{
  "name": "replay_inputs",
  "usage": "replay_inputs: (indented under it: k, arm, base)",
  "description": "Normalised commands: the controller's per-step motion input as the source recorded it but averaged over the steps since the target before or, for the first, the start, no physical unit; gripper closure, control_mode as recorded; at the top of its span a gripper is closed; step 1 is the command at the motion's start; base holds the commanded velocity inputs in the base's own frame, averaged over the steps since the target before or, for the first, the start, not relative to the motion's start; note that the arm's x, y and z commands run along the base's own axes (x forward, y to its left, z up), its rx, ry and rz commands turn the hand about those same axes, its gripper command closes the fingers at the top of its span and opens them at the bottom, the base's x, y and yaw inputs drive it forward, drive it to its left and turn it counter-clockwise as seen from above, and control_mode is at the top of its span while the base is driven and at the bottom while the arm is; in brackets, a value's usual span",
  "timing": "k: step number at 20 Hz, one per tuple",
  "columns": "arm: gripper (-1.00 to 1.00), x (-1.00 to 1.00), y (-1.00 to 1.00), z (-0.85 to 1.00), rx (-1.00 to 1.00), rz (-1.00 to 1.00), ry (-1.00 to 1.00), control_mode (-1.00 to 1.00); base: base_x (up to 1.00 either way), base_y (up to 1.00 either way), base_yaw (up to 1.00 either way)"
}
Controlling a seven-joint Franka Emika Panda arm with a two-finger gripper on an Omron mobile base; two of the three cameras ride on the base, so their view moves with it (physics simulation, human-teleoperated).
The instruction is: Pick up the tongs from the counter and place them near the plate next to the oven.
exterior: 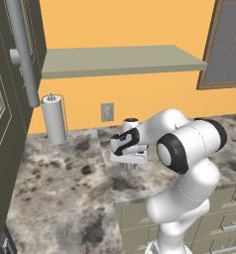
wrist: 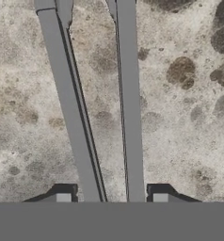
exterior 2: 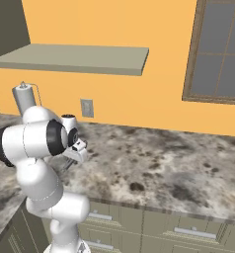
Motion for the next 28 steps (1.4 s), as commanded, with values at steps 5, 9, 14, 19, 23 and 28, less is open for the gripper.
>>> replay_inputs:
  k: [5,9,14,19,23,28]
  arm:
    - [1.0,-0.1,0.0,0.04,0.0,0.0,-0.03,-1.0]
    - [1.0,-0.46,-0.02,0.82,0.0,0.04,-0.05,-1.0]
    - [1.0,-0.84,-0.2,1.0,0.01,0.06,0.0,-1.0]
    - [1.0,-1.0,-0.34,1.0,0.02,0.09,-0.01,-1.0]
    - [1.0,-0.79,-0.44,1.0,0.0,0.2,-0.01,-1.0]
    - [1.0,-0.29,-0.51,1.0,0.0,0.22,-0.03,-1.0]
  base:
    - [0.0,0.0,0.0]
    - [0.0,0.0,0.0]
    - [0.0,0.0,0.0]
    - [0.0,0.0,0.0]
    - [0.0,0.0,0.0]
    - [0.0,0.0,0.0]
